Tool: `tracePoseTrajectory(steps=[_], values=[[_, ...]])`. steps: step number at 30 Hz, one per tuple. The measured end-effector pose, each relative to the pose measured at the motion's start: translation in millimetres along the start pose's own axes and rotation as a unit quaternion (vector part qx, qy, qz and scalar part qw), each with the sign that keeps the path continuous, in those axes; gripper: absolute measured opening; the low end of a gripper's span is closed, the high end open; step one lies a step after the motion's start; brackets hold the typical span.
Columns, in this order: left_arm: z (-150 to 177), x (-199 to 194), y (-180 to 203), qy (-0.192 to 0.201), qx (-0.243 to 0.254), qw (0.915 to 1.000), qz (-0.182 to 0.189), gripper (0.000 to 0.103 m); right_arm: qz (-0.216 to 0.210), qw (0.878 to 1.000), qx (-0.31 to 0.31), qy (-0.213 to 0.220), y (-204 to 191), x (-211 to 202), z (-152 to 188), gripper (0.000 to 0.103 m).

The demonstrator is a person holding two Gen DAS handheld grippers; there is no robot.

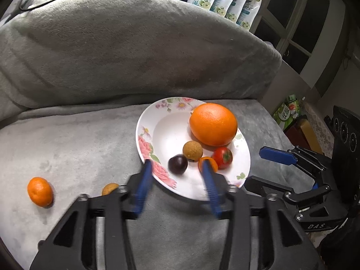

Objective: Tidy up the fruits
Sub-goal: 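Carry the red tomato toward the plate with the right tool while the left tool holds the plum, then move both open tools back from the plate toward the loose dark plums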

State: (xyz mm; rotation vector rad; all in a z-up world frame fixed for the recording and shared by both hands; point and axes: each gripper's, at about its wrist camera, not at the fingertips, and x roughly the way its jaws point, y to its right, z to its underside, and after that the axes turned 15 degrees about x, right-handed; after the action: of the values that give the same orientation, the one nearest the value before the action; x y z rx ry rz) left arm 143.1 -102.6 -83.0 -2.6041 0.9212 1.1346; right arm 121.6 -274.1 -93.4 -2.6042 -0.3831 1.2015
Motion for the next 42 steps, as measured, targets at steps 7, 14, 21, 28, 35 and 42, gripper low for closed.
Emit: tracePoseTrajectory(steps=[7, 14, 21, 28, 35, 42], values=[[-3.0, -7.0, 1.4, 0.01, -0.004, 0.9997, -0.02, 0.077, -0.004, 1.0, -0.004, -0.003, -2.6, 0.6, 2.4, 0.085], [-2.3, -10.9, 1.0, 0.01, -0.007, 0.9996, -0.026, 0.078, -0.006, 1.0, -0.017, -0.004, -10.2, -0.3, 5.1, 0.088], [2.7, -31.7, -9.9, 0.026, -0.015, 0.9987, -0.042, 0.078, -0.021, 1.0, -0.015, -0.002, -17.8, -3.1, 1.9, 0.088], [10.3, -72.3, -34.5, 0.06, -0.035, 0.9945, -0.078, 0.078, -0.059, 0.998, -0.002, -0.003, -27.4, -5.8, -7.7, 0.088], [27.6, -110.7, -62.9, 0.084, -0.063, 0.9871, -0.121, 0.078, -0.09, 0.996, 0.0, -0.009, -47.1, 0.4, -18.0, 0.088], [57.8, -132.4, -84.4, 0.081, -0.09, 0.981, -0.151, 0.078, -0.11, 0.993, -0.022, -0.019, -73.7, 11.1, -19.4, 0.088]])
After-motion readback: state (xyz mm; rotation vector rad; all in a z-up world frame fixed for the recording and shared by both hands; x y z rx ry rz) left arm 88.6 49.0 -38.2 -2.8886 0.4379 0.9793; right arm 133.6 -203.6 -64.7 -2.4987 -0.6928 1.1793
